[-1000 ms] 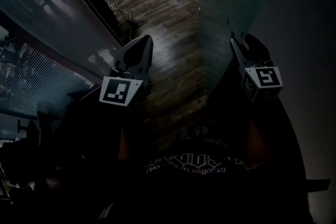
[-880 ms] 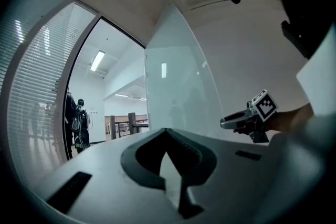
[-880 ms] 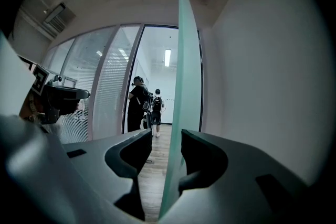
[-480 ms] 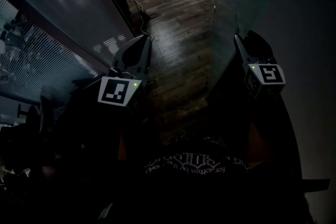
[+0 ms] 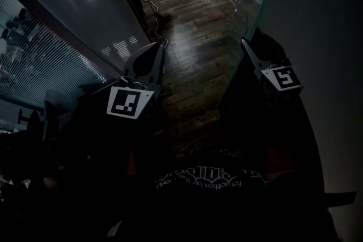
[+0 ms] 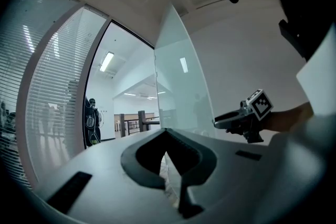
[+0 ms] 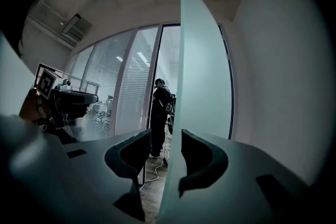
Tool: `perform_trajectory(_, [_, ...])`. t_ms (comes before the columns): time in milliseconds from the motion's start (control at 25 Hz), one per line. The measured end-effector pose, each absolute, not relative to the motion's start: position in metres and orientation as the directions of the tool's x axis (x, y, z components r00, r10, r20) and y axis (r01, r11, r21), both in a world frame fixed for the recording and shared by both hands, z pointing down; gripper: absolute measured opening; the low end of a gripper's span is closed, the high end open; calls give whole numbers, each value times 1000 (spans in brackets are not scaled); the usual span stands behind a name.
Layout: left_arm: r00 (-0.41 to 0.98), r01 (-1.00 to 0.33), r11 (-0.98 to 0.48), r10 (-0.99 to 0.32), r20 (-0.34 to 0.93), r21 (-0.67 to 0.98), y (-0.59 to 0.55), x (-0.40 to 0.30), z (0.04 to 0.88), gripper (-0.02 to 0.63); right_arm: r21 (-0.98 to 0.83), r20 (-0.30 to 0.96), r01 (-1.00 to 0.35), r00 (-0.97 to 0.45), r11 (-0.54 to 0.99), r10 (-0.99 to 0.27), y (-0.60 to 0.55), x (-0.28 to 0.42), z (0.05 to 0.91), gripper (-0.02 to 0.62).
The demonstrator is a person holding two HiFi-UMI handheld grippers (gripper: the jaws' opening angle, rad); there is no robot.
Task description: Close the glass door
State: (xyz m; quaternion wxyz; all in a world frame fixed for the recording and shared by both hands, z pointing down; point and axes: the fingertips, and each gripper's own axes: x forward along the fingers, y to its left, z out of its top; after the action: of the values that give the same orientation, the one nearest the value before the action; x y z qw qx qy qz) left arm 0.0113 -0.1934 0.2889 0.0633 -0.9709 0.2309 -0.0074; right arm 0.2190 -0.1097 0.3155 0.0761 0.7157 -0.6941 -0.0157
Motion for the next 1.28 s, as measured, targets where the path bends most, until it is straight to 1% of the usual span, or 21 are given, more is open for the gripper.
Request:
perform_trajectory(280, [872, -488, -862, -490, -17, -136, -195, -7, 287, -9, 109, 57, -994, -23, 29, -998, -126, 204, 315, 164])
perform_trajectory(720, [827, -560, -819, -562, -24, -127, -219, -51, 288, -9, 119, 64, -990, -70, 78, -995, -170, 166, 315, 164])
perform_trajectory(1280, [747, -661, -738, -664, -29, -133, -255, -57, 288, -9, 143, 65, -957, -246, 253, -967, -223, 132, 319, 163])
